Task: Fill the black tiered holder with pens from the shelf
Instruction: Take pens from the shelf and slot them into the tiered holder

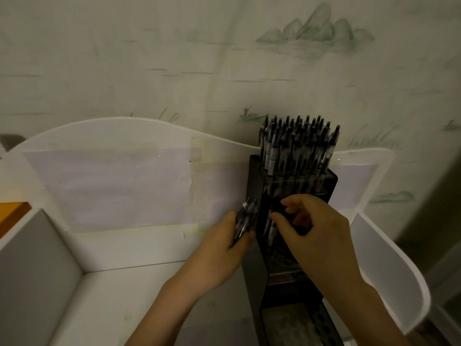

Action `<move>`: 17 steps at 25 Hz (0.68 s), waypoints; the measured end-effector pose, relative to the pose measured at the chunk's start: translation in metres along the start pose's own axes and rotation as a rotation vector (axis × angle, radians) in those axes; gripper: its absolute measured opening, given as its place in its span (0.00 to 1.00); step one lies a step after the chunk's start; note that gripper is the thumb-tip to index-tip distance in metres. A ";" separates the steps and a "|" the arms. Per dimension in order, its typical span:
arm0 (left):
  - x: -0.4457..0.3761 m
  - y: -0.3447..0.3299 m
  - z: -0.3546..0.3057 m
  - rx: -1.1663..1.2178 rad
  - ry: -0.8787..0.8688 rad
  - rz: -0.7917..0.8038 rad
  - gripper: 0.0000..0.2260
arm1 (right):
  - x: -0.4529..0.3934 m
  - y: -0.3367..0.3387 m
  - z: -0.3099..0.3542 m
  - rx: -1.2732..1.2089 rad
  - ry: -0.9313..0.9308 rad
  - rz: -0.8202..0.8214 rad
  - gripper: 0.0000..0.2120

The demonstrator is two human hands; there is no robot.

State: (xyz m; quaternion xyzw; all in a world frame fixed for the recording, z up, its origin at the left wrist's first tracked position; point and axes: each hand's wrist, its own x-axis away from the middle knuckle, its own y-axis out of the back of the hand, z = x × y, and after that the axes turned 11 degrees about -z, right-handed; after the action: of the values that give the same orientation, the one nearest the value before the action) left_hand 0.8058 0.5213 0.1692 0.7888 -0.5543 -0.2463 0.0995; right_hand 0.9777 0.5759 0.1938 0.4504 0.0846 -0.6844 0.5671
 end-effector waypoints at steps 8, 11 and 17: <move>0.007 -0.007 -0.018 0.017 -0.074 0.079 0.03 | 0.010 -0.004 0.009 -0.309 -0.269 0.111 0.06; 0.009 -0.009 -0.021 0.018 -0.088 0.067 0.07 | 0.004 0.002 0.005 -0.431 -0.389 0.109 0.03; 0.009 -0.002 -0.018 -0.111 -0.115 0.008 0.06 | -0.024 0.035 -0.001 -0.696 -0.472 -0.142 0.01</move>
State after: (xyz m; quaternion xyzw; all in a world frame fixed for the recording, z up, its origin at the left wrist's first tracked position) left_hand 0.8190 0.5116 0.1810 0.7644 -0.5478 -0.3212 0.1119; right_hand 1.0066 0.5815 0.2240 0.0558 0.2092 -0.7366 0.6407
